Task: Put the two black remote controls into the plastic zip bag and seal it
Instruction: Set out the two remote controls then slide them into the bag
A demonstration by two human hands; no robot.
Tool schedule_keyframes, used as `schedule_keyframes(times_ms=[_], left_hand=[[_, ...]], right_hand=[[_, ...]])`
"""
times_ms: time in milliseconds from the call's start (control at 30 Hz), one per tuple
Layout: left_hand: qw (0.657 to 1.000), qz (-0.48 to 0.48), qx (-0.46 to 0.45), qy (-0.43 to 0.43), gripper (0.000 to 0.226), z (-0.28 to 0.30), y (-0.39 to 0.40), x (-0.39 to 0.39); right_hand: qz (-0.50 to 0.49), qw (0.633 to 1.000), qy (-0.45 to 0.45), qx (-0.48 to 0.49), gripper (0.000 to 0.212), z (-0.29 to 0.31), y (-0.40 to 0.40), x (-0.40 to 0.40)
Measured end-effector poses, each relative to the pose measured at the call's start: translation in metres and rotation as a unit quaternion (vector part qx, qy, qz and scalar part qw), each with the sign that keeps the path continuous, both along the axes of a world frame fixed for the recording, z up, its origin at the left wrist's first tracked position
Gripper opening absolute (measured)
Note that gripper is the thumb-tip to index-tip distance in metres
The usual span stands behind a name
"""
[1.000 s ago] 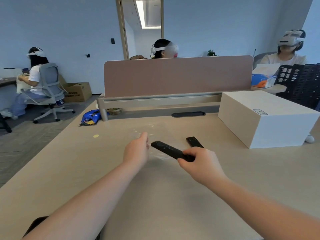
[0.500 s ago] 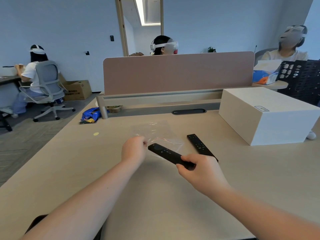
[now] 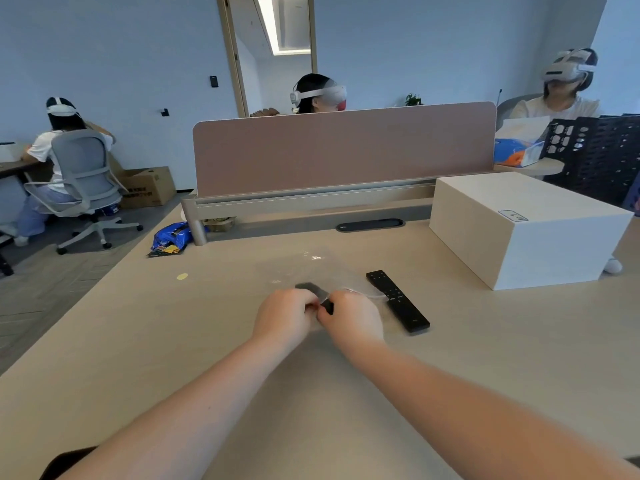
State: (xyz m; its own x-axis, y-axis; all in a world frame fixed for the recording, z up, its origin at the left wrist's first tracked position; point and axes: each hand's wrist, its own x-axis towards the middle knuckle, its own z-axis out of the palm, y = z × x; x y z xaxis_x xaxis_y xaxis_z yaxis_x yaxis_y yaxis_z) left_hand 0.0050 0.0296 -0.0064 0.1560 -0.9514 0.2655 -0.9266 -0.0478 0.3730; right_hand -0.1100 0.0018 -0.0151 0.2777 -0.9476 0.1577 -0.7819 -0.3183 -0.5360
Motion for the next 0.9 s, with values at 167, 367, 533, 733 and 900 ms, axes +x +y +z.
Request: schedule_keyframes(times_ms=[167,367,533,733,900], left_hand=[[1.000,-0.013,-0.006,-0.018,0.024,0.001,0.002,0.002],[1.000,-0.014,-0.001,-0.027,0.022,-0.005,0.003,0.007],[1.000,-0.016,-0.003,-0.019,0.019,-0.007,0.004,0.010],[1.000,-0.011,-0.002,-0.012,0.022,-0.012,0.006,0.018],[1.000,-0.009,-0.005,-0.015,0.020,-0.013,0.002,0.022]], right_hand=[[0.066,0.996,0.033,0.054,0.022,-0.013,-0.008,0.011],[0.118,0.991,0.054,0.039,0.008,-0.021,-0.017,0.009],[0.124,0.990,0.071,-0.016,0.016,-0.026,-0.025,0.013],[0.132,0.987,0.085,-0.026,0.024,-0.030,-0.030,0.026],[0.110,0.989,0.100,-0.009,0.027,-0.032,-0.037,0.032]])
